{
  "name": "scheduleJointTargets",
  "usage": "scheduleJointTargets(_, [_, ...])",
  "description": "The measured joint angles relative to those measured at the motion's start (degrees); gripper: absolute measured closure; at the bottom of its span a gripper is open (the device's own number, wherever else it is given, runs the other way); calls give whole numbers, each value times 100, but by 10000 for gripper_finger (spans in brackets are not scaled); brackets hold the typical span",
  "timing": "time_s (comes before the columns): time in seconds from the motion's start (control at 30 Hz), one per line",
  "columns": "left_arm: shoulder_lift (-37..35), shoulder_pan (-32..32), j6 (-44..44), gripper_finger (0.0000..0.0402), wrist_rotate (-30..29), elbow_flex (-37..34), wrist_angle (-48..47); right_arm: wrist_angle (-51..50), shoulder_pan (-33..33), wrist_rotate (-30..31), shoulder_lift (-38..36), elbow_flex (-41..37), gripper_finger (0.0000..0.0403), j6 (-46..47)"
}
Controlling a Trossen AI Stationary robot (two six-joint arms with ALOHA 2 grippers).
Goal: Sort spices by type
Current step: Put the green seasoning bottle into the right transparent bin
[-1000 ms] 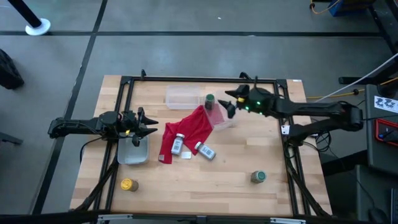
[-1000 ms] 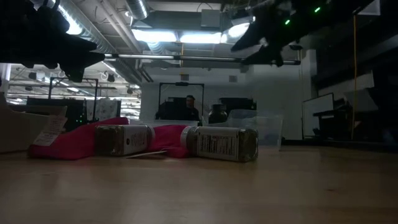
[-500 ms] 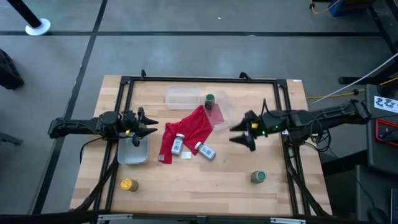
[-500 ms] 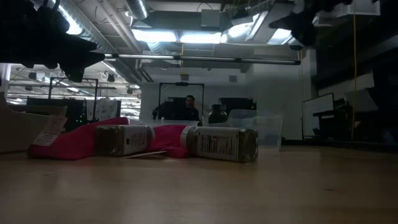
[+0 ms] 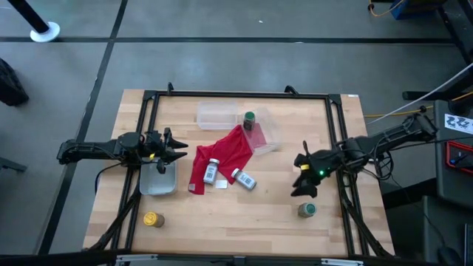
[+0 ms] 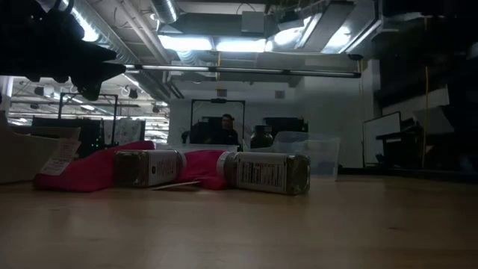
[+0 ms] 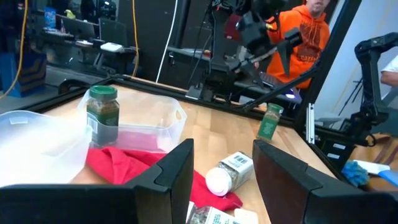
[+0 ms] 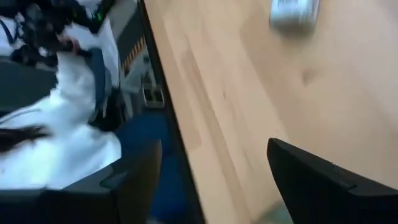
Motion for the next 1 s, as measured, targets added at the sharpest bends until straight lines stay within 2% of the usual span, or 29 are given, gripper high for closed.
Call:
scheduleJointTargets(0.33, [-1, -1, -59, 251, -2, 1, 2, -1452, 353, -702, 46, 96, 111, 922])
scheduleJointTargets(0.43, [-1, 0, -59, 251, -2, 1, 2, -1929, 495, -673, 172, 382, 111, 950])
scheduleJointTargets(0.63, [1, 0, -59, 251, -2, 1, 1, -2470, 813, -85, 719, 899, 111, 959])
scheduleJointTargets(1.0, [-1, -1, -35, 251, -2, 0, 0, -2644, 1541, -49, 2126, 1383, 111, 939])
